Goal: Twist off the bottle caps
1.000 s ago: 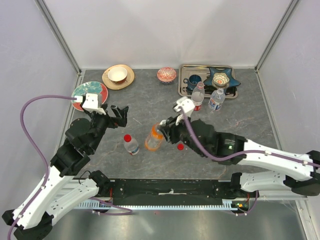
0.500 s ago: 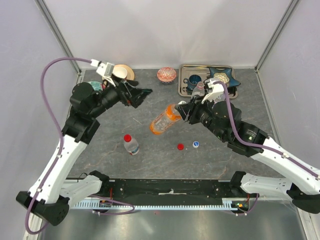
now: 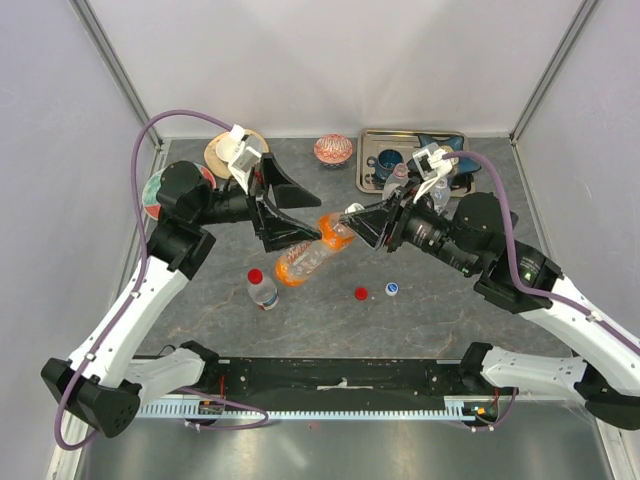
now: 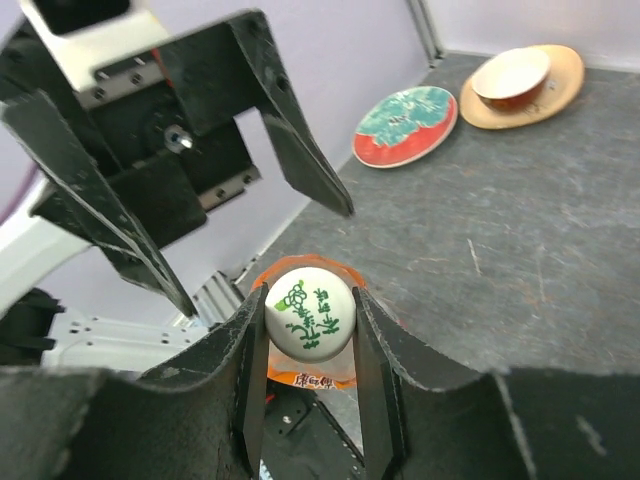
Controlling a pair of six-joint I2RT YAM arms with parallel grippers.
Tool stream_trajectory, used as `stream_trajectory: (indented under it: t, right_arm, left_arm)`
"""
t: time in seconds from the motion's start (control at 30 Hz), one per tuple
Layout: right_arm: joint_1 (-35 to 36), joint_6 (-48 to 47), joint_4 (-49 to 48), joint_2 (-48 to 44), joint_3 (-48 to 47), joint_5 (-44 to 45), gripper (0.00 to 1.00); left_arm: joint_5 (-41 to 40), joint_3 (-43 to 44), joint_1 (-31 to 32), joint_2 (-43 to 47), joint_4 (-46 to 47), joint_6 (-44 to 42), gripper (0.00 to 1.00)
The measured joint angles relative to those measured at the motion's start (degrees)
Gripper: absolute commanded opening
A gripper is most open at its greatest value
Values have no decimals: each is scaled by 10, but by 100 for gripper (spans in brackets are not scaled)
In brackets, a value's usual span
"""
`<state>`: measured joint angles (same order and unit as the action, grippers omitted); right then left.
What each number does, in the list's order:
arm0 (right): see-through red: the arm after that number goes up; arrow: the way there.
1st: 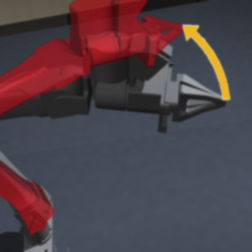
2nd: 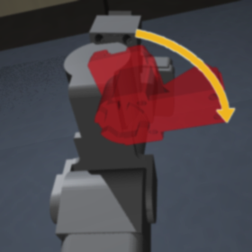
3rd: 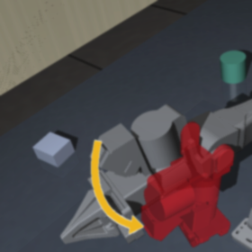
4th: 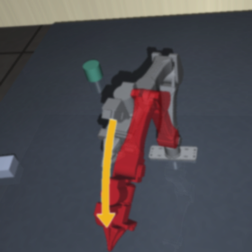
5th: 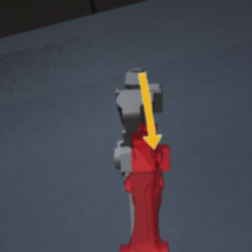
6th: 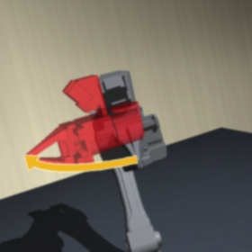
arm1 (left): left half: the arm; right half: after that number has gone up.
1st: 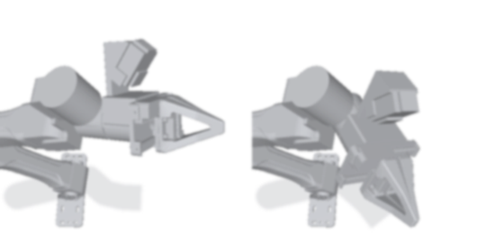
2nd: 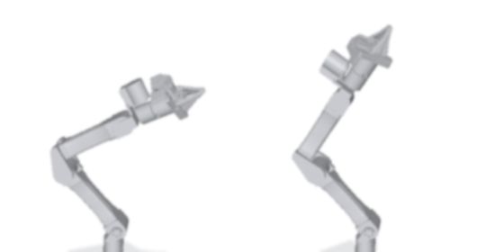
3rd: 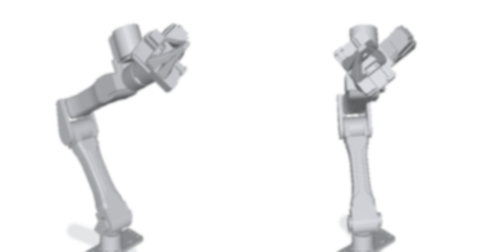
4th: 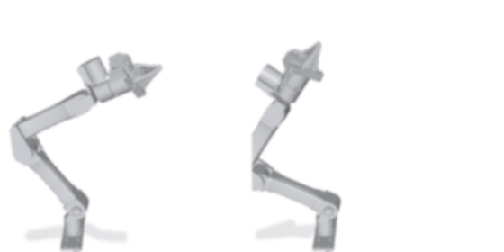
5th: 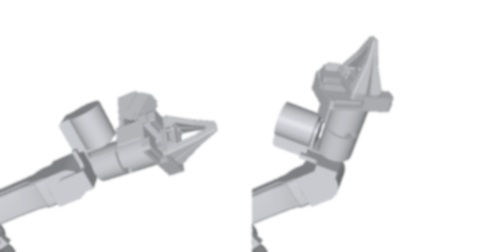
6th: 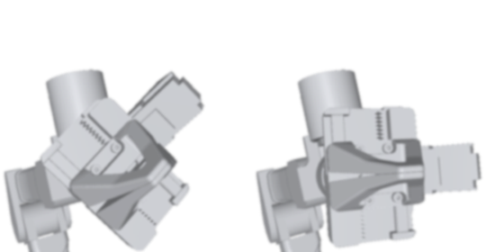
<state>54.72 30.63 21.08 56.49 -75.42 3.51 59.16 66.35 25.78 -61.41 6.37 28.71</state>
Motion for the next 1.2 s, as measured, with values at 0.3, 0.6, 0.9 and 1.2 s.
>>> stream_trajectory:
  t: [0.3, 0.6, 0.9, 1.2]
  right_arm:
    - [-1, 0, -12, 28, -44, -72, 0]
    - [-2, -2, -13, 47, -46, -98, 0]
    - [-2, -3, -21, 57, -64, -106, 0]
    - [-2, -4, -22, 66, -64, -108, 0]
  left_arm:
    - [43, -13, 27, 6, -18, -47, 98]
    - [42, -14, 37, 10, -47, -84, 94]
    - [41, -14, 65, 10, -102, -127, 92]
    - [38, -14, 69, 10, -112, -142, 72]
